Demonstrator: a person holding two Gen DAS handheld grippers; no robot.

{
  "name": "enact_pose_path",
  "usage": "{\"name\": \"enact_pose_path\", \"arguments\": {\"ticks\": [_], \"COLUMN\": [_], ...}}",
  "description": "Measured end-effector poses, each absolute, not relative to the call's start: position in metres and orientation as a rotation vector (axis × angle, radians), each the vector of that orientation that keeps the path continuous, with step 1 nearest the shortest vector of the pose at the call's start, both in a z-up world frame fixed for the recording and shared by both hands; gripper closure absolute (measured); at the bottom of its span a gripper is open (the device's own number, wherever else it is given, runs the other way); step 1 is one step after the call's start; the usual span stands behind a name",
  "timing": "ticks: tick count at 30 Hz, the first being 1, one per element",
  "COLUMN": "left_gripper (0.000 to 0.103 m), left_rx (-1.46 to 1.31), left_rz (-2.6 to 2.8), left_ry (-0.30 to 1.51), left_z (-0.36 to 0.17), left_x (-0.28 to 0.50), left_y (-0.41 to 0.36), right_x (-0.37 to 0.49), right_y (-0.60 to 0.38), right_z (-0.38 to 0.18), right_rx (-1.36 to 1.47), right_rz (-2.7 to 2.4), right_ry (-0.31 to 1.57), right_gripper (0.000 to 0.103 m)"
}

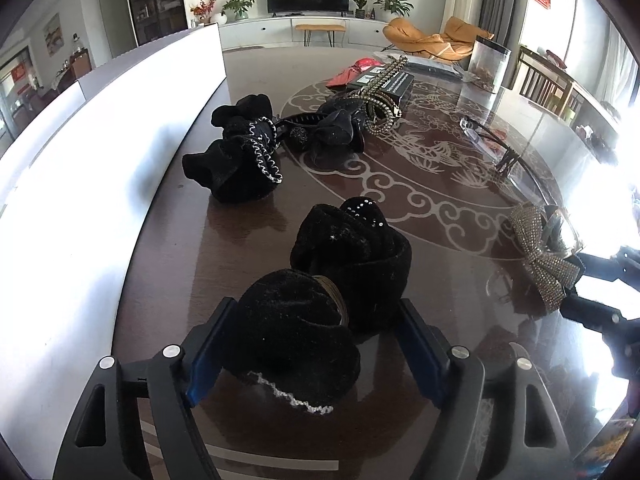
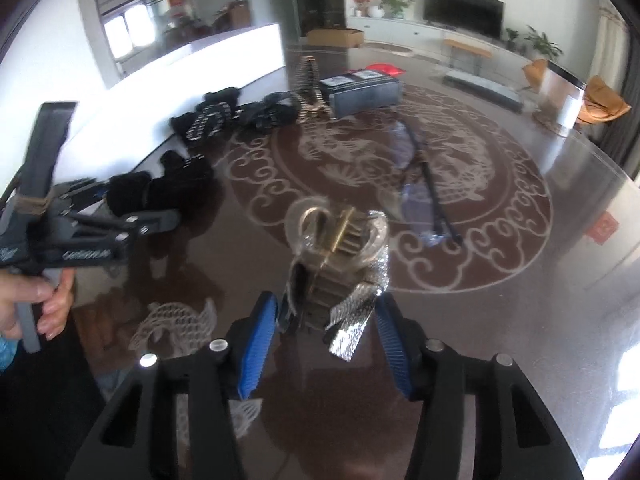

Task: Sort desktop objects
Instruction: 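Carry the scrunchie and hair clip over the white box with both grippers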

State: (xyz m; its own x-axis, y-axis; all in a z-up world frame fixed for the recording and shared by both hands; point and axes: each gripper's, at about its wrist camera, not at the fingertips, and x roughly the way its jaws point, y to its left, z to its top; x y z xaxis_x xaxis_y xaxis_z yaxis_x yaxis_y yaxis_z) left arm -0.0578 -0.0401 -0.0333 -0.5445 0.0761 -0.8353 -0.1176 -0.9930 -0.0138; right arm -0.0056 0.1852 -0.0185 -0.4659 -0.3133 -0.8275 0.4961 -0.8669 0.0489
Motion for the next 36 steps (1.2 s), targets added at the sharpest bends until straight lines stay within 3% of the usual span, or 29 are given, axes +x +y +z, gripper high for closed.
{"name": "enact_pose_path", "arguments": {"ticks": [2, 3, 5, 9, 10, 11, 13, 14, 15, 19, 28, 36], "left_gripper": [0.026, 0.026, 0.024, 0.024, 0.031, 0.049, 0.062, 0.067, 0.069, 0.071, 0.071, 0.071], "left_rx": [-1.44, -1.442, -1.44, -1.438, -1.434, -1.421, -1.409, -1.408, -1.402, -1.26, -1.087, -1.069], "left_rz": [2.67, 2.673, 2.677, 2.673, 2.672, 2.678, 2.653, 2.639, 2.63, 2.63, 2.724, 2.975], "left_ry": [0.07, 0.082, 0.092, 0.093, 0.091, 0.087, 0.001, -0.071, -0.131, -0.345, -0.577, -0.644], "left_z": [-0.032, -0.033, -0.034, -0.035, -0.034, -0.032, -0.028, -0.027, -0.025, -0.003, 0.061, 0.112], "left_x": [-0.057, -0.057, -0.056, -0.057, -0.056, -0.056, -0.054, -0.054, -0.053, -0.038, 0.01, 0.004], "left_y": [-0.04, -0.039, -0.038, -0.038, -0.039, -0.04, -0.049, -0.056, -0.062, -0.086, -0.133, -0.239], "right_x": [-0.001, -0.002, -0.005, -0.017, -0.021, -0.025, -0.03, -0.029, -0.027, -0.012, -0.015, -0.053], "right_y": [0.188, 0.192, 0.194, 0.18, 0.175, 0.167, 0.16, 0.16, 0.161, 0.171, 0.168, 0.027], "right_z": [-0.018, -0.019, -0.017, -0.019, -0.02, -0.025, -0.031, -0.03, -0.029, -0.008, 0.028, 0.102], "right_rx": [1.286, 1.304, 1.292, 1.254, 1.25, 1.261, 1.293, 1.291, 1.288, 1.212, 1.126, 0.851], "right_rz": [-2.331, -2.345, -2.387, -2.464, -2.477, -2.489, -2.495, -2.49, -2.489, -2.507, -2.486, -2.308], "right_ry": [0.274, 0.248, 0.19, 0.16, 0.171, 0.205, 0.259, 0.251, 0.249, 0.267, 0.177, 0.193], "right_gripper": [0.044, 0.032, 0.017, 0.015, 0.015, 0.016, 0.042, 0.049, 0.05, 0.05, 0.05, 0.05]}}
